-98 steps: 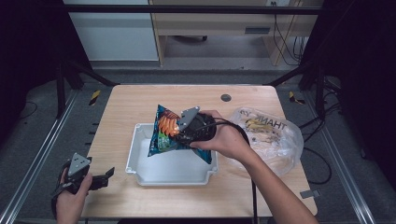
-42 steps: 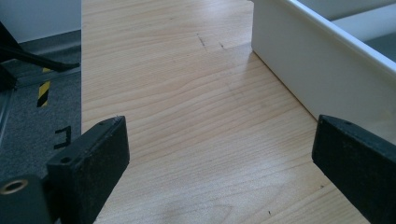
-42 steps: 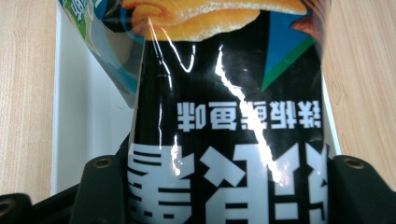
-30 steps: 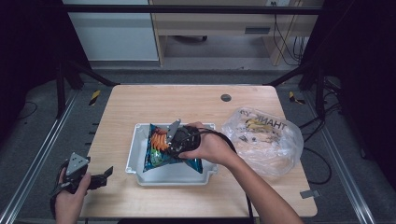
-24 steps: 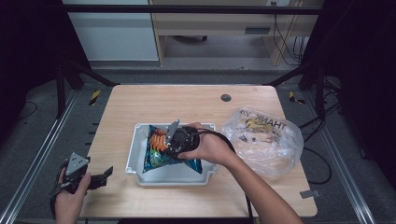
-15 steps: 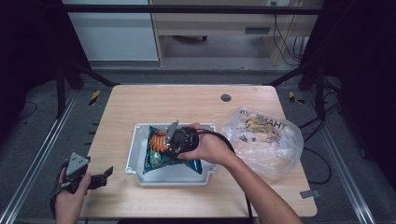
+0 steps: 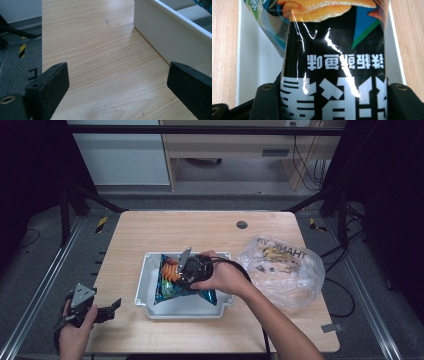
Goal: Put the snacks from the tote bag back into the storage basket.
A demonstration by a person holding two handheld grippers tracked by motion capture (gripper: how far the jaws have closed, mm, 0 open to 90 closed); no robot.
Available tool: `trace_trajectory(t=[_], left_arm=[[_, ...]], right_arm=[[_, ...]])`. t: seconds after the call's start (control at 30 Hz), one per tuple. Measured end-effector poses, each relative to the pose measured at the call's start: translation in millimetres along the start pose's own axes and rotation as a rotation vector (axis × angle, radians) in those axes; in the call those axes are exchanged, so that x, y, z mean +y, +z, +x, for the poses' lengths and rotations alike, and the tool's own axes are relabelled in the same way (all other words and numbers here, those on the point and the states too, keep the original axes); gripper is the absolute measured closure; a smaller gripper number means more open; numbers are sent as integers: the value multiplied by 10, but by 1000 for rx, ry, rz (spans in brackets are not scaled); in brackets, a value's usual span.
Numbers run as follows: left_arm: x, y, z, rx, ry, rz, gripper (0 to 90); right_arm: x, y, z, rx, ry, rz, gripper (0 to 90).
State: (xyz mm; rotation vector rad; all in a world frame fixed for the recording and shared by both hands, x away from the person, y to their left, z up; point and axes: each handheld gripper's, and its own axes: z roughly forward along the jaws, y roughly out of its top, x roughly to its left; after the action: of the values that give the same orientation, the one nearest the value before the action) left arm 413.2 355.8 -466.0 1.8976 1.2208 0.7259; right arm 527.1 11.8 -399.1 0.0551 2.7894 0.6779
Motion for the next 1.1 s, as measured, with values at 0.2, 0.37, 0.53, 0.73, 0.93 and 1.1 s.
trace_trajectory(t=[0.2, 0.37, 0.53, 0.73, 0.93, 1.1], left_arm=[[-3, -1, 1, -2, -1, -2, 38], [-2, 4, 1, -4, -1, 2, 38], [-1, 2, 3, -4, -2, 1, 37], [1, 1, -3, -4, 2, 0, 38], [-2, 1, 3, -4, -1, 1, 37], [0, 4, -2, -4, 0, 0, 38]], right_arm=[[-7, 62, -2, 14, -2, 21, 394], [-16, 117, 10, 23, -1, 22, 394], [-31, 135, -8, 26, 10, 20, 394], [-54, 142, -17, 31, 8, 28, 393], [-72, 169, -17, 34, 14, 32, 393], [-95, 198, -21, 42, 21, 35, 393]])
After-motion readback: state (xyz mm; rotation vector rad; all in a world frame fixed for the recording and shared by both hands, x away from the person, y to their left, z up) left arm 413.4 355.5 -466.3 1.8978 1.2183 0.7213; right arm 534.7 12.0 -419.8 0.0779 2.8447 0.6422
